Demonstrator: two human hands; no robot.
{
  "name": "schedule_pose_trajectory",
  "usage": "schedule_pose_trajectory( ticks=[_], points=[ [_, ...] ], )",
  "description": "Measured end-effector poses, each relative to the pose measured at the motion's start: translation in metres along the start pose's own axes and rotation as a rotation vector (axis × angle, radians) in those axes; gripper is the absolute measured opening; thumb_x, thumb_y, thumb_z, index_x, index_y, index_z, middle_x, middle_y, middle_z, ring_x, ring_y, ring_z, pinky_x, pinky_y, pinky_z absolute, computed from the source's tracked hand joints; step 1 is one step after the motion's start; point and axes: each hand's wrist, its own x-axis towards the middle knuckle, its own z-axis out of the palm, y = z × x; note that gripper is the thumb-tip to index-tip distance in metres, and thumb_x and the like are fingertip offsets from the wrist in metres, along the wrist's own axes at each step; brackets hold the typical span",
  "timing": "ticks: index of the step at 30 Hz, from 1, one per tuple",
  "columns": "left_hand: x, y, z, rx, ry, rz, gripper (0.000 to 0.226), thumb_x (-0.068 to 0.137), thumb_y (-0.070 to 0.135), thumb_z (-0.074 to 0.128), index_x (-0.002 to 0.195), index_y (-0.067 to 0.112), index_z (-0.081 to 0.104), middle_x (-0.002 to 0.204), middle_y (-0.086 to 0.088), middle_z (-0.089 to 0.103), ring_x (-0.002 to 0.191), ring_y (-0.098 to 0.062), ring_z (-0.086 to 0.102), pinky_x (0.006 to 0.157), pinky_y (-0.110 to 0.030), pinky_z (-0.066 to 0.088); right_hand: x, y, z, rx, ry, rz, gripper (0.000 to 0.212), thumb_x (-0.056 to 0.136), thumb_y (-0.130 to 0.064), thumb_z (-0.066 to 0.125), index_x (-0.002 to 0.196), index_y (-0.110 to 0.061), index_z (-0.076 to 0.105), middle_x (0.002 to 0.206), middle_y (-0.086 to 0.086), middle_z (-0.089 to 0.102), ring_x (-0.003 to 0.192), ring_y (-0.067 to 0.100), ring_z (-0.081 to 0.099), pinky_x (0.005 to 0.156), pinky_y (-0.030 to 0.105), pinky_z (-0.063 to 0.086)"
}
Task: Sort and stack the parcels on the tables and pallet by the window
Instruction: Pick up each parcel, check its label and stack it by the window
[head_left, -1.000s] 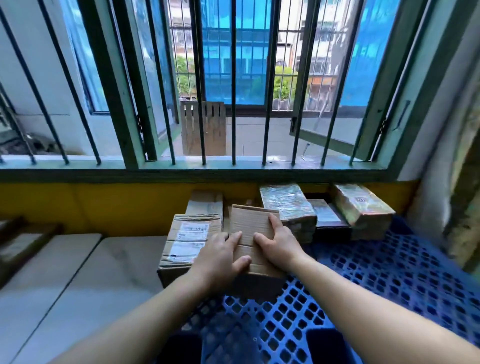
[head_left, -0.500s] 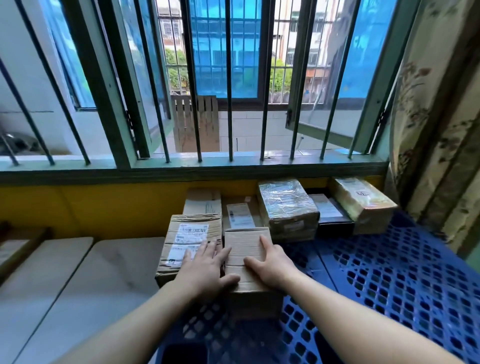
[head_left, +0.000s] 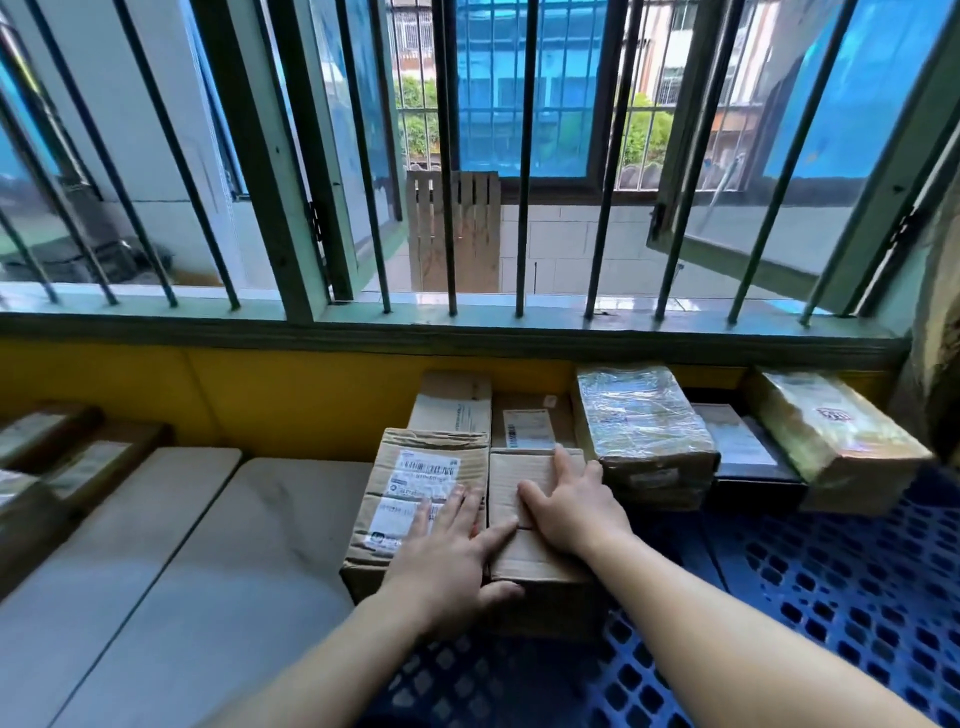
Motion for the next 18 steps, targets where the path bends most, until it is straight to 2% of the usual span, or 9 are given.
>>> schedule_pose_trajectory(
  ticks=[5, 10, 18],
  points=[
    [0.001, 0.000, 0.001, 0.013, -0.028, -0.004, 0.073, 0.090, 0.068, 0.033, 0.150, 0.044, -0.001, 0.158, -0.005, -0.024, 0.145, -0.020, -0.022, 0.118, -0.049, -0.009, 0.000, 0.001, 0.002, 0.014, 0.005, -0.015, 0.080, 0.089, -0.066, 0.044, 0.155, -0.031, 0.014, 0.151, 0.014, 0.027, 0.130, 0.036, 0.043, 0.106, 0.044, 0.039],
    [0.003, 0.001, -0.001, 0.007, -0.040, -0.004, 0.073, 0.092, 0.065, 0.035, 0.150, 0.042, -0.003, 0.158, -0.007, -0.023, 0.146, -0.023, -0.020, 0.117, -0.051, -0.009, -0.005, -0.002, -0.005, -0.035, -0.054, 0.030, 0.077, 0.093, -0.066, 0.038, 0.157, -0.033, 0.009, 0.158, 0.014, 0.018, 0.138, 0.036, 0.034, 0.111, 0.045, 0.033],
    [0.004, -0.001, -0.004, -0.012, -0.043, 0.010, 0.075, 0.092, 0.063, 0.037, 0.151, 0.039, -0.002, 0.159, -0.008, -0.019, 0.147, -0.025, -0.017, 0.118, -0.053, -0.007, -0.080, 0.021, 0.002, -0.054, -0.009, -0.062, 0.067, 0.097, -0.059, 0.038, 0.154, -0.029, 0.021, 0.163, 0.004, 0.008, 0.145, 0.028, 0.019, 0.116, 0.043, 0.025]
  ],
)
